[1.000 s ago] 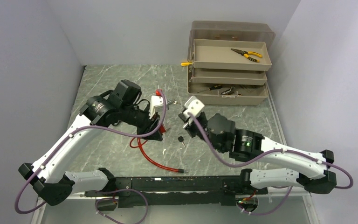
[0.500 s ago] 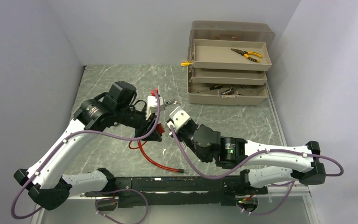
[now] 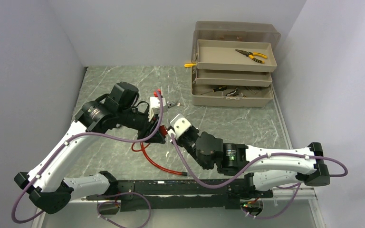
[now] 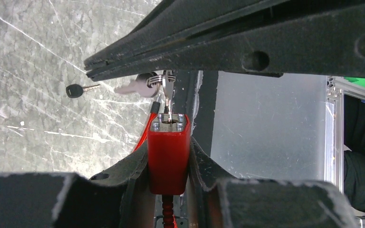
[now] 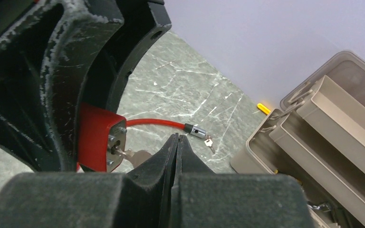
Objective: Unlock with the key
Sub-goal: Unlock the lock.
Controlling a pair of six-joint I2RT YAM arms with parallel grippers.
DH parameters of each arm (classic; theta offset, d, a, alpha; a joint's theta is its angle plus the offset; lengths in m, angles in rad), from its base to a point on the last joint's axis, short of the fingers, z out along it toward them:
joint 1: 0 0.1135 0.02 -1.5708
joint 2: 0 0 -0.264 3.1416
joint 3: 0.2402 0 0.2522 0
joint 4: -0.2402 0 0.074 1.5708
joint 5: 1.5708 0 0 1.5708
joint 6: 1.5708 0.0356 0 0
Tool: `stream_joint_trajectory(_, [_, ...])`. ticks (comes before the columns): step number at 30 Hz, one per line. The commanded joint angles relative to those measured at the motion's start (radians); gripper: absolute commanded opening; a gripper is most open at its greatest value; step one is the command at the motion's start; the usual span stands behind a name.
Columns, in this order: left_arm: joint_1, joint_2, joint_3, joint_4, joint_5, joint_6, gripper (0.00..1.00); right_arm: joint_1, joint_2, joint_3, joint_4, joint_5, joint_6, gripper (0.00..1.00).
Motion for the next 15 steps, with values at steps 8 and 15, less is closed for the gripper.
stream_joint_trajectory(8, [0.017,-0.021,0.012,0.044,0.052,-0.019,0.0,0.032,0.032,-0.02,0.128,0.022,-0.008,0.0])
stream_joint_trajectory(15, [0.027,-0.023,0.016,0.047,0.057,-0.022,0.0,0.046,0.066,-0.037,0.21,0.04,-0.007,0.0])
